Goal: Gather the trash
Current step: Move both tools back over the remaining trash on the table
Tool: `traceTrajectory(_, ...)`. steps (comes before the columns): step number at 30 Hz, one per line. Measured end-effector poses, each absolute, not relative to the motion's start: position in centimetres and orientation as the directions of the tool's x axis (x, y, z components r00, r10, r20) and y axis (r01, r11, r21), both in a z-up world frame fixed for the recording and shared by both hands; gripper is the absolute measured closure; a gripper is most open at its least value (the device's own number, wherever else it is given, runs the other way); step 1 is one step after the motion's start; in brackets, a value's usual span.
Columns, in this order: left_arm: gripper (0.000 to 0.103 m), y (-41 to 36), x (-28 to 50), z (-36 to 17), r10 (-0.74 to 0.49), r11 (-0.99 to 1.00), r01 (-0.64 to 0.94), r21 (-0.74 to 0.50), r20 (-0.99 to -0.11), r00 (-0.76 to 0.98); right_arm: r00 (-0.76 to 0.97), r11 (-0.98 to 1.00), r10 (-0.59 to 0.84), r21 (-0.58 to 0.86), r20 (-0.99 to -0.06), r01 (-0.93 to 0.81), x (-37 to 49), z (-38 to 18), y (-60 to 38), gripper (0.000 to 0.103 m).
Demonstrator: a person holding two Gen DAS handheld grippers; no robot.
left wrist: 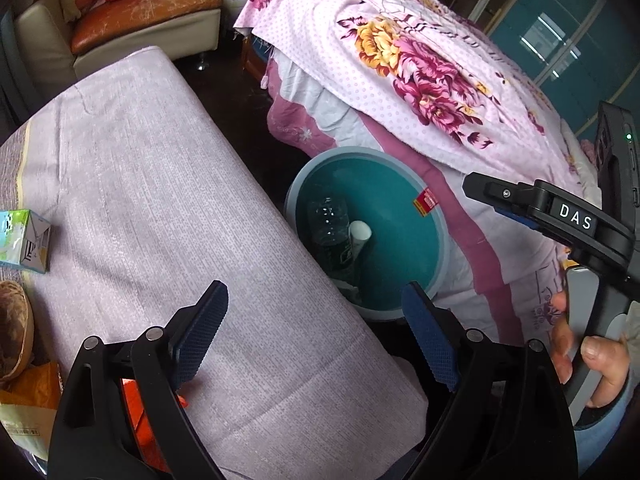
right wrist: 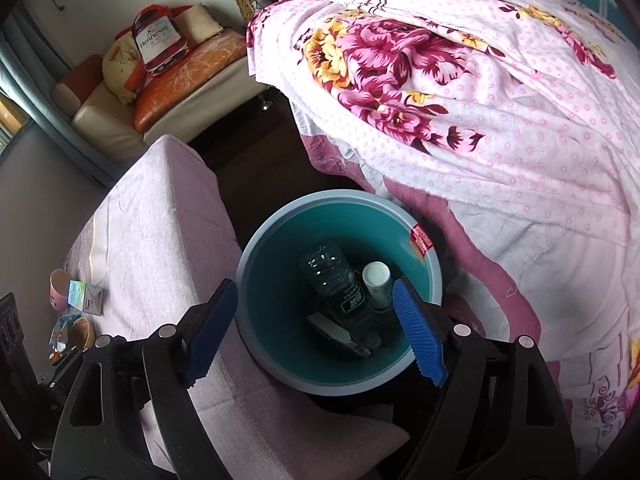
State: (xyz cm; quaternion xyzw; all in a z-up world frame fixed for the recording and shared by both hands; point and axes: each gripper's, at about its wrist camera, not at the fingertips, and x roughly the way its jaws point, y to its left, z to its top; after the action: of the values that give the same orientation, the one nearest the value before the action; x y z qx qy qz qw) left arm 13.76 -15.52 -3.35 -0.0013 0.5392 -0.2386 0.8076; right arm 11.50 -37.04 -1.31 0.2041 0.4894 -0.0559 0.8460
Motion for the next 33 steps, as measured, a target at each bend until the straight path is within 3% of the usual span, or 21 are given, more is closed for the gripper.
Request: traceTrajectory(33,0.014,4.5,6.7,1.3,-0.290,0.956,0.132,-0.261,-0.793,0.536,0.371,0.960,0.260,0.281,-0.892,0.004,9.3,0.0,-17.9,0.026)
